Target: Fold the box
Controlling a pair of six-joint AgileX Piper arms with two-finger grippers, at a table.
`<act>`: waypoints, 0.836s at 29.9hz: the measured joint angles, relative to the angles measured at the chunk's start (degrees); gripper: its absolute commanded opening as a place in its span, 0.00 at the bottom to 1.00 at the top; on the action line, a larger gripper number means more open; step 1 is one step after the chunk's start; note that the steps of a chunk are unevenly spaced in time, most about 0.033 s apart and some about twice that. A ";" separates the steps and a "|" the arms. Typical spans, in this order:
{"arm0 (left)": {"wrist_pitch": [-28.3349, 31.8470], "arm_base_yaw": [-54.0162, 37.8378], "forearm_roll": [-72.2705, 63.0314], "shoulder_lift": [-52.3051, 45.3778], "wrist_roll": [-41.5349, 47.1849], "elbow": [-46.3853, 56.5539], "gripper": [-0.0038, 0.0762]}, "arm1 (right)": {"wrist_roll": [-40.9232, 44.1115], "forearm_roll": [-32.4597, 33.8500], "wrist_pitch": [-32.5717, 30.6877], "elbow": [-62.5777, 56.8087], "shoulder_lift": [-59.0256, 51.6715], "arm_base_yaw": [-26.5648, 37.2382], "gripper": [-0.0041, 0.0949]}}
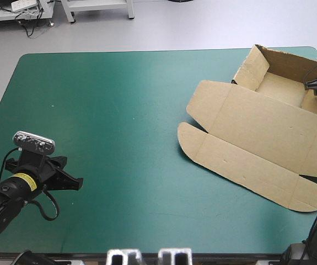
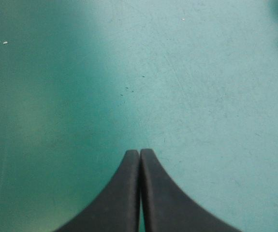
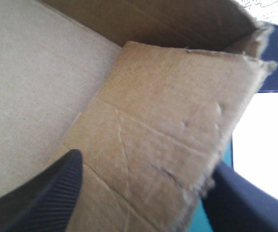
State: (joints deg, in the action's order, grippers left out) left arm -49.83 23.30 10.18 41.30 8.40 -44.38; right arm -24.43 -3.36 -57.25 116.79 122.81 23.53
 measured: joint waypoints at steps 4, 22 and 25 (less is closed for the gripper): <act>-1.84 0.00 0.06 2.35 0.11 0.00 0.04 | 0.78 0.14 -3.11 4.56 -1.46 0.00 0.81; -2.14 0.00 0.61 7.71 0.15 0.07 0.03 | -6.21 -22.25 -14.07 7.63 -22.30 -11.27 0.02; -2.65 0.00 0.80 7.71 0.15 0.07 0.03 | -8.57 -21.26 -14.07 -2.14 -28.89 -17.44 0.02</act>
State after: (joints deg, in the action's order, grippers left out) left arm -52.48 23.30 10.98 49.01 8.54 -44.31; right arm -33.01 -24.61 -71.31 114.64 93.92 6.09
